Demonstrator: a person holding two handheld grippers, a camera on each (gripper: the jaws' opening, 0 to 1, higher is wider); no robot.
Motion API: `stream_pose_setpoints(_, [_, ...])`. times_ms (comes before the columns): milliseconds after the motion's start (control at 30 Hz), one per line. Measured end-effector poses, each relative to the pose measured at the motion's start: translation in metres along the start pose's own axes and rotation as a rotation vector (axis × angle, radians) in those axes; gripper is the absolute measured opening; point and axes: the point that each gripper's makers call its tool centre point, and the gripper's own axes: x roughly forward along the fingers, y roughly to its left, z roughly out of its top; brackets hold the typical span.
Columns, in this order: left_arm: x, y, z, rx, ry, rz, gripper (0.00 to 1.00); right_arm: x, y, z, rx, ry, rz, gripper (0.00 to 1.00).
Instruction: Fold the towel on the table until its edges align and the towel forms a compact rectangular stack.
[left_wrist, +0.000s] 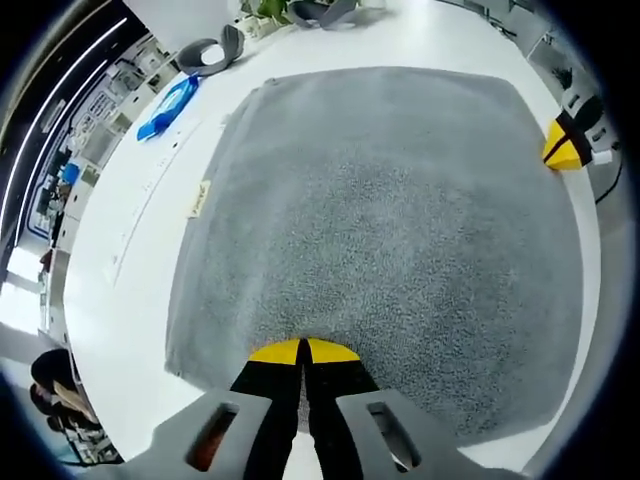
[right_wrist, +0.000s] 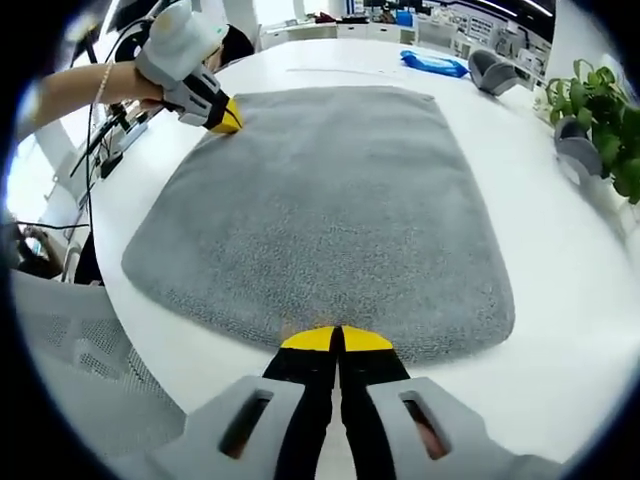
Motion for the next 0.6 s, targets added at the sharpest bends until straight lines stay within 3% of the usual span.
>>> stream_pose_setpoints(433, [0.005,0.008,0.011,0.001,-0.047,0.011,0.0,-0.003,0.024,-0.008,0.038,-0.026,0.147,0.0])
stream_pose_setpoints(600, [0.007,0.009,0.014,0.004,-0.045,0.016,0.0,-0.002,0.027,-0.007,0.021,-0.017,0.141,0.0])
